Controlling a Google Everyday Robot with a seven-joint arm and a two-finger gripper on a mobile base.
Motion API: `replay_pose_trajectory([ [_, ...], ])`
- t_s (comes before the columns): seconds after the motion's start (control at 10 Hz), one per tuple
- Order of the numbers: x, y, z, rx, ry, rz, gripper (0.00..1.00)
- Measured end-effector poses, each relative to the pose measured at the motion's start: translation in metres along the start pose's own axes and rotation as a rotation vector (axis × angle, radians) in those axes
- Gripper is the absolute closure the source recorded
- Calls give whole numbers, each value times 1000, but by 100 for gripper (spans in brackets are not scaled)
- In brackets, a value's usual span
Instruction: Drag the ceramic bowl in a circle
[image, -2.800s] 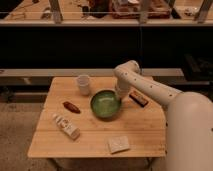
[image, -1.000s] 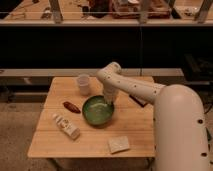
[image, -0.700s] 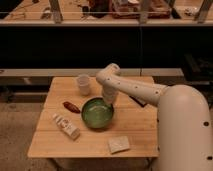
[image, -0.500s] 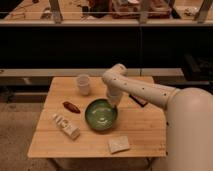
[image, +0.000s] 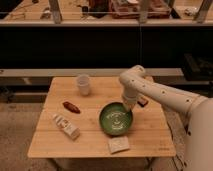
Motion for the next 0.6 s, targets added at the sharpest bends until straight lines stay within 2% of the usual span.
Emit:
replay_pose_trajectory([
  [0.1, -1, 13, -1, 3, -1, 66, 100],
  [0.2, 2, 41, -5, 1, 10, 168, 100],
  [0.3, 11, 63, -8, 3, 17, 236, 100],
  [0.6, 61, 93, -11, 24, 43, 322, 100],
])
